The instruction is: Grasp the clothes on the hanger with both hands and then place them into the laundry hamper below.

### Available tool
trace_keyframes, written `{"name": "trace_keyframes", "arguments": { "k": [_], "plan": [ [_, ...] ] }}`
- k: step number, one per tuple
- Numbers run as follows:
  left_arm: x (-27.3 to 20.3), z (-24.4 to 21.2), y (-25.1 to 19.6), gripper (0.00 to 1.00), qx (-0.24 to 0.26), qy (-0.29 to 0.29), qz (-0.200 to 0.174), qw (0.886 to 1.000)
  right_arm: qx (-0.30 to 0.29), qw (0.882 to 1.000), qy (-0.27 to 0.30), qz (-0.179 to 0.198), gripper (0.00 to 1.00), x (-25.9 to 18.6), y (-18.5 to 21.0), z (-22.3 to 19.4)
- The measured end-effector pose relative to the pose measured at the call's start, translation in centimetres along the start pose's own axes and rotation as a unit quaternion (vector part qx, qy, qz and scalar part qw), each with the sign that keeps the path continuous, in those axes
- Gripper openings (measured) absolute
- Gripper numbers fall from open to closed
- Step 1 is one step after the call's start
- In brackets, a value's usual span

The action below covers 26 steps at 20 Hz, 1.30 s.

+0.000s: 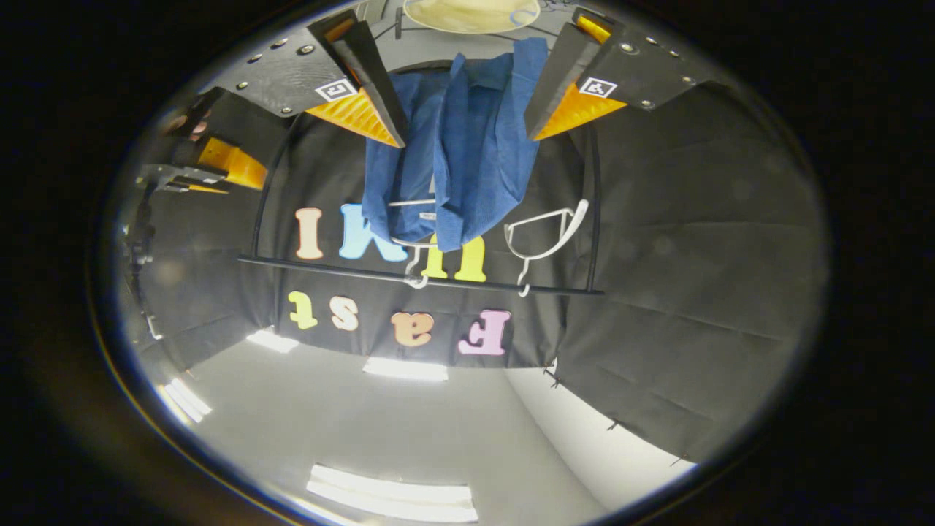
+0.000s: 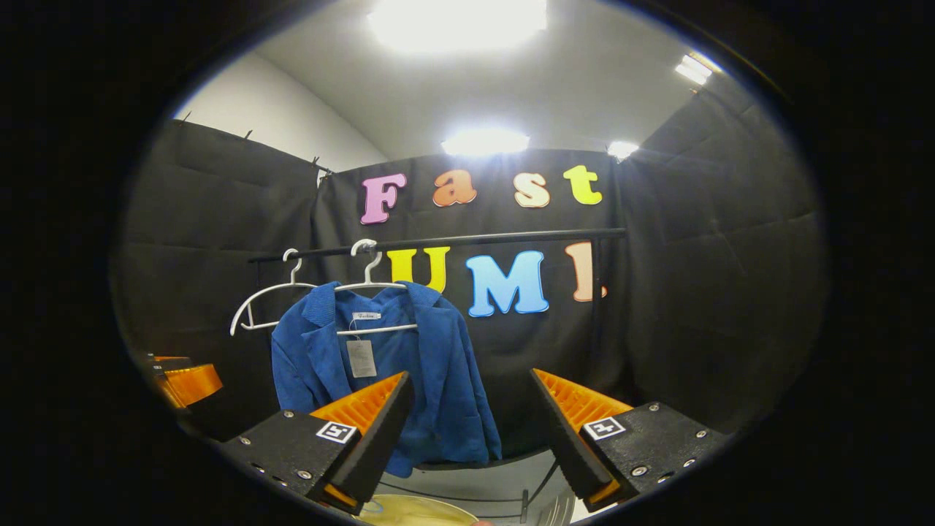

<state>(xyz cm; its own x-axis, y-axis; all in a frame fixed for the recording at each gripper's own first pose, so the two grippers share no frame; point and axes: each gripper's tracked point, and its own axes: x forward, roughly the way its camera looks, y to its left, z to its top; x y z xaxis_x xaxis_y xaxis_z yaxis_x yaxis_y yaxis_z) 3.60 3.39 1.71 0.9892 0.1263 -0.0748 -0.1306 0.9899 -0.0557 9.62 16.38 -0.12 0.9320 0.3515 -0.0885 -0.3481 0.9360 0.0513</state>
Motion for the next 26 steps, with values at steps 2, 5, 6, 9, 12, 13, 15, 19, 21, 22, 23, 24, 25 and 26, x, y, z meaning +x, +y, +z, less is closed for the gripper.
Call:
{"name": "trace_keyframes", "arguments": {
  "k": [2, 5, 6, 9, 12, 13, 15, 19, 21, 22, 23, 24, 25, 26],
  "plan": [
    [2.1, 0.2, -0.7, 0.93, -0.015, 0.004, 0.007, 1.0, 0.005, 1.0, 0.009, 0.013, 0.97, 2.8, 0.4, -0.4],
    [5.8, -0.5, -1.6, 0.94, -0.04, 0.018, 0.017, 0.999, 0.014, 0.999, 0.033, 0.04, 0.97, 7.0, 0.8, -1.8],
    [7.0, -0.7, -1.7, 0.93, -0.045, 0.022, 0.022, 0.999, 0.016, 0.998, 0.044, 0.048, 0.97, 8.6, 0.8, -2.3],
    [10.9, -0.7, -2.2, 0.93, -0.04, 0.024, 0.037, 0.998, 0.025, 0.996, 0.062, 0.067, 0.96, 13.0, 0.7, -3.6],
    [14.6, -1.1, -2.9, 0.92, -0.035, 0.026, 0.056, 0.997, 0.042, 0.992, 0.084, 0.09, 0.95, 17.2, 1.6, -4.9],
    [15.7, -1.2, -3.1, 0.93, -0.036, 0.026, 0.062, 0.997, 0.047, 0.99, 0.091, 0.098, 0.95, 18.5, 2.1, -5.4],
    [18.0, -1.7, -3.3, 0.92, -0.033, 0.031, 0.079, 0.996, 0.049, 0.987, 0.101, 0.116, 0.95, 20.8, 3.2, -6.1],
    [22.0, -3.0, -3.4, 0.93, -0.019, 0.043, 0.107, 0.993, 0.052, 0.983, 0.11, 0.138, 0.95, 24.4, 5.0, -7.3],
    [23.5, -3.4, -2.9, 0.93, -0.01, 0.045, 0.123, 0.991, 0.058, 0.982, 0.11, 0.145, 0.95, 26.0, 5.5, -7.4],
    [24.2, -3.6, -2.8, 0.92, -0.009, 0.047, 0.128, 0.991, 0.059, 0.982, 0.106, 0.145, 0.91, 26.8, 5.4, -7.4],
    [24.8, -3.6, -2.7, 0.92, -0.009, 0.047, 0.132, 0.99, 0.059, 0.982, 0.103, 0.145, 0.95, 27.4, 5.5, -7.3],
    [25.3, -3.8, -2.4, 0.93, -0.006, 0.046, 0.139, 0.989, 0.058, 0.983, 0.101, 0.145, 0.95, 28.0, 5.5, -7.3],
    [25.8, -3.8, -2.0, 0.93, -0.002, 0.046, 0.148, 0.988, 0.056, 0.983, 0.102, 0.145, 0.91, 28.7, 5.6, -7.3],
    [26.3, -3.9, -1.8, 0.92, 0.002, 0.045, 0.155, 0.987, 0.055, 0.982, 0.101, 0.149, 0.95, 29.3, 5.7, -7.3]
  ]
}}
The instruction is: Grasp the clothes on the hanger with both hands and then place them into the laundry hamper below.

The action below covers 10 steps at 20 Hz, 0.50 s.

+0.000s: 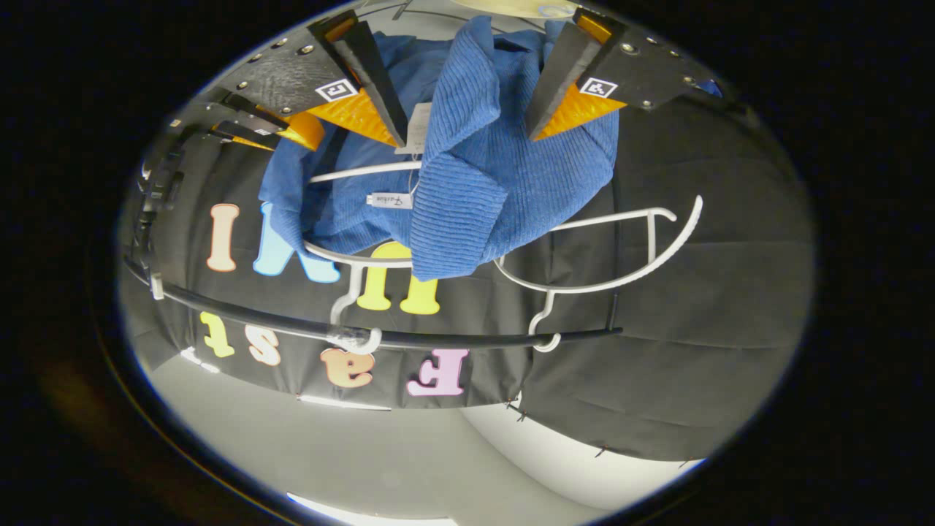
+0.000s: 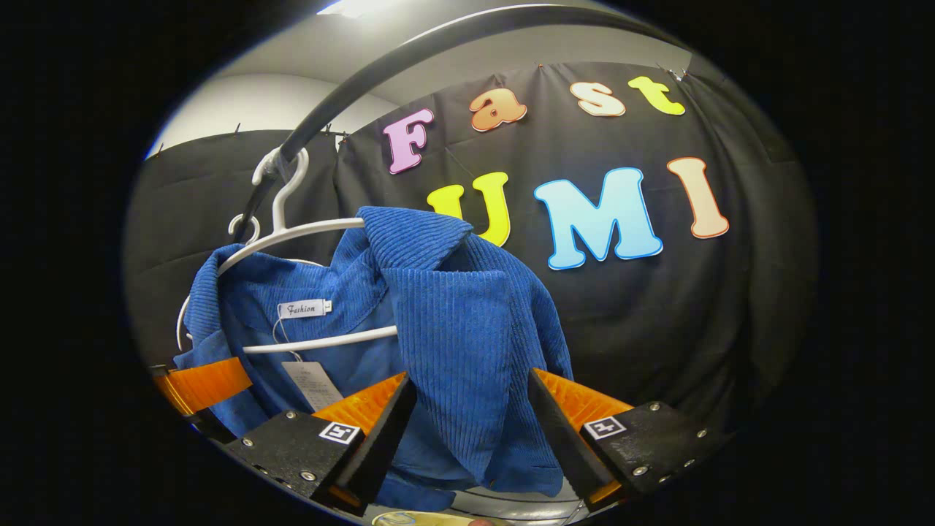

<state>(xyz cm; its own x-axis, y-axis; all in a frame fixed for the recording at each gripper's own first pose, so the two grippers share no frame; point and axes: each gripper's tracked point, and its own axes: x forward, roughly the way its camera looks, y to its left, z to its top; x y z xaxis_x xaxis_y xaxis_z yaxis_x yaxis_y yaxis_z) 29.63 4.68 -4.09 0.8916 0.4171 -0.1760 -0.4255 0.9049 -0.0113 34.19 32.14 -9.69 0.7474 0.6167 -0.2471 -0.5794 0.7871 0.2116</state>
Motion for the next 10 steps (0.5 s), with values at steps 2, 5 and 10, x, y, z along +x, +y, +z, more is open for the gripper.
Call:
{"name": "trace_keyframes", "arguments": {
  "k": [2, 5, 10],
  "plan": [
    [0.7, 0.1, 0.1, 0.93, 0.003, -0.003, 0.01, 1.0, -0.007, 1.0, -0.008, 0.008, 0.95, 0.8, 0.2, 0.5],
    [1.5, -0.2, 0.2, 0.93, 0.003, -0.003, 0.021, 1.0, -0.017, 1.0, -0.011, 0.016, 0.95, 1.5, 0.8, 0.6],
    [2.2, -0.8, 0.4, 0.93, 0.011, 0.001, 0.037, 0.999, -0.002, 1.0, -0.005, 0.025, 0.95, 2.4, 0.7, 0.1]
  ]
}}
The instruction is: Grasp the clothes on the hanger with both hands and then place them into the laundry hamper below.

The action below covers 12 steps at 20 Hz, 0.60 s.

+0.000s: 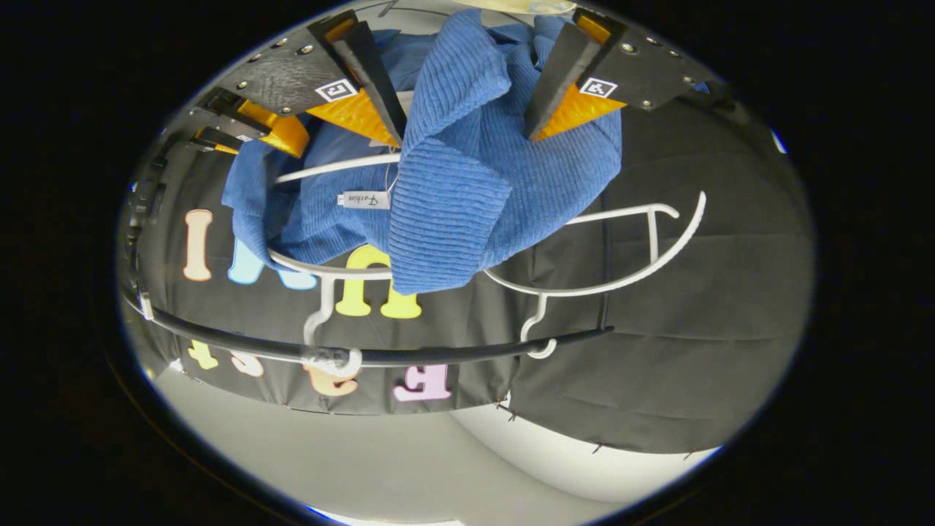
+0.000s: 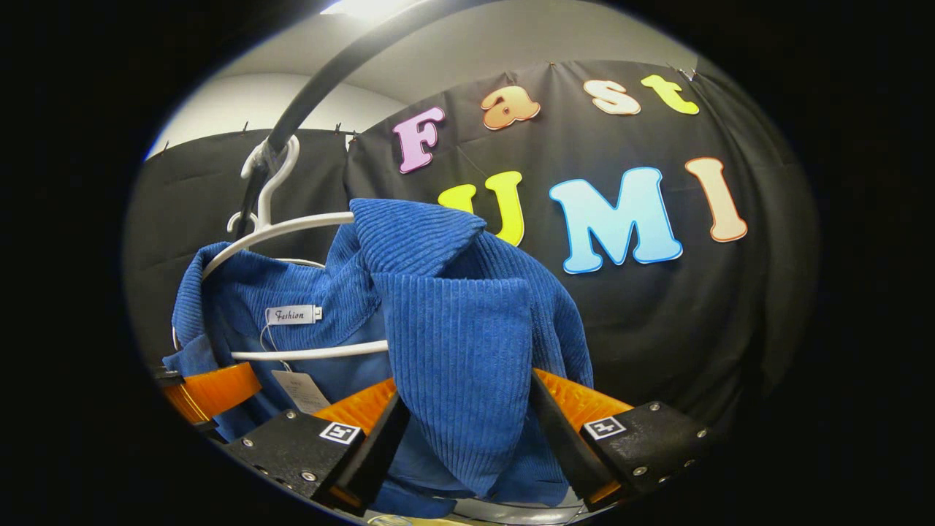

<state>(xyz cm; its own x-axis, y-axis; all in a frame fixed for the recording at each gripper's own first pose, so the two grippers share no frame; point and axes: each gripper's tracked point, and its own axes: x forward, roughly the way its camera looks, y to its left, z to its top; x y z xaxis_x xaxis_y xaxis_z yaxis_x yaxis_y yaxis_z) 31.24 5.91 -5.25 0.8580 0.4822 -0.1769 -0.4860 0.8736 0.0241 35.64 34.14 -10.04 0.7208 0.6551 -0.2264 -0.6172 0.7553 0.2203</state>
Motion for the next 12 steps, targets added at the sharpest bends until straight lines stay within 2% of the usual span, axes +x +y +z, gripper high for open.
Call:
{"name": "trace_keyframes", "arguments": {
  "k": [1, 2, 4, 5, 6, 8, 9, 10, 11, 12],
  "plan": [
    [0.0, 0.0, 0.1, 0.93, 0.001, 0.001, 0.005, 1.0, -0.001, 1.0, 0.0, 0.003, 0.93, 0.1, 0.1, -0.1],
    [0.1, -0.3, 0.2, 0.87, 0.001, 0.003, 0.008, 1.0, -0.003, 1.0, 0.0, 0.008, 0.91, 0.2, 0.2, -0.1],
    [0.2, -0.5, -0.3, 0.78, -0.003, 0.005, 0.001, 1.0, -0.009, 1.0, -0.001, 0.015, 0.79, 0.1, 0.3, -0.1],
    [0.2, -0.4, -0.4, 0.7, -0.006, 0.004, -0.001, 1.0, -0.012, 1.0, -0.004, 0.018, 0.64, 0.1, 0.3, -0.1],
    [0.0, -0.5, -0.5, 0.61, -0.009, 0.003, -0.006, 1.0, -0.014, 1.0, -0.006, 0.02, 0.59, 0.0, 0.2, 0.0],
    [0.0, -0.3, -0.7, 0.44, -0.019, -0.006, -0.009, 1.0, -0.016, 1.0, -0.014, 0.021, 0.34, -0.1, 0.1, 0.4],
    [0.1, -0.2, -1.2, 0.36, -0.025, -0.008, -0.023, 0.999, -0.016, 0.999, -0.022, 0.017, 0.22, -0.2, 0.0, 0.8],
    [-0.3, -0.2, -1.3, 0.27, -0.027, -0.009, -0.032, 0.999, -0.018, 0.999, -0.028, 0.012, 0.15, -0.4, -0.2, 1.2],
    [-0.5, -0.1, -1.3, 0.27, -0.026, -0.01, -0.039, 0.999, -0.017, 0.999, -0.03, 0.015, 0.08, -0.6, 0.1, 1.2],
    [-0.8, 0.0, -1.4, 0.28, -0.025, -0.014, -0.046, 0.999, -0.015, 0.999, -0.028, 0.023, 0.06, -0.9, 0.5, 1.2]
  ]
}}
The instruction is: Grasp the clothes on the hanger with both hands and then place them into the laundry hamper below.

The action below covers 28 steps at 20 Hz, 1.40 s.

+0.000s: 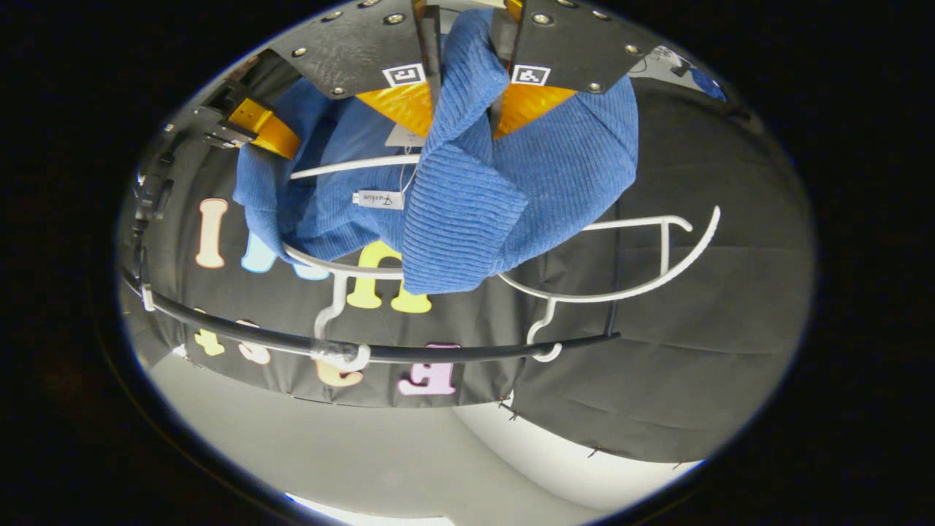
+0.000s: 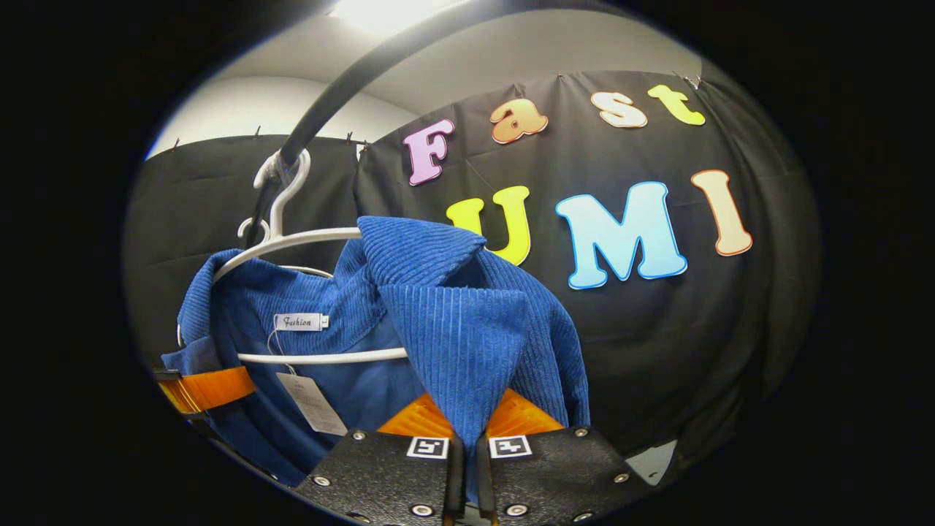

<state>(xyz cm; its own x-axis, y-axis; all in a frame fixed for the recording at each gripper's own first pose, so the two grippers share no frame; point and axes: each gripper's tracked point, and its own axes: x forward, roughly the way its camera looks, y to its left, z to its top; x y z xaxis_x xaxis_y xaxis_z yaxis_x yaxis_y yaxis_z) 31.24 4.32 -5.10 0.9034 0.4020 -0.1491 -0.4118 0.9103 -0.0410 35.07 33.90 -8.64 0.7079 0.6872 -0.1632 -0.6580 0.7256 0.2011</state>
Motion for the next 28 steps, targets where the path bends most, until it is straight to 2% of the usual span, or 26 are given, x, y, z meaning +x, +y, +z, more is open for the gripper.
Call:
{"name": "trace_keyframes", "arguments": {
  "k": [2, 3, 4, 9, 14, 22, 28],
  "plan": [
    [-0.1, 0.2, -0.6, 0.28, 0.002, -0.006, -0.017, 1.0, 0.009, 1.0, 0.005, 0.015, 0.04, -0.1, 0.9, -0.4],
    [0.5, -0.3, 0.7, 0.29, 0.005, -0.011, 0.008, 1.0, 0.013, 1.0, 0.007, 0.02, 0.02, -0.3, 1.1, -0.4],
    [0.8, -0.1, 0.4, 0.04, -0.001, -0.008, -0.001, 1.0, 0.012, 1.0, 0.009, 0.022, 0.02, -0.4, 1.1, -0.4],
    [-0.9, 0.7, -0.5, 0.03, -0.029, -0.018, -0.045, 0.998, 0.01, 1.0, -0.003, 0.02, 0.0, -1.3, 1.2, 0.2],
    [-2.1, 1.4, -0.1, 0.03, -0.047, -0.024, -0.055, 0.997, 0.008, 1.0, -0.02, 0.004, 0.0, -1.9, 0.2, 1.5],
    [-3.6, 3.2, 1.4, 0.03, -0.03, -0.043, -0.041, 0.998, -0.017, 0.999, -0.046, -0.002, 0.0, -2.1, 0.2, 2.8],
    [-4.1, 5.1, 4.2, 0.03, -0.013, -0.059, -0.011, 0.998, -0.017, 0.997, -0.071, -0.032, 0.0, -1.8, -1.7, 4.4]
  ]
}}
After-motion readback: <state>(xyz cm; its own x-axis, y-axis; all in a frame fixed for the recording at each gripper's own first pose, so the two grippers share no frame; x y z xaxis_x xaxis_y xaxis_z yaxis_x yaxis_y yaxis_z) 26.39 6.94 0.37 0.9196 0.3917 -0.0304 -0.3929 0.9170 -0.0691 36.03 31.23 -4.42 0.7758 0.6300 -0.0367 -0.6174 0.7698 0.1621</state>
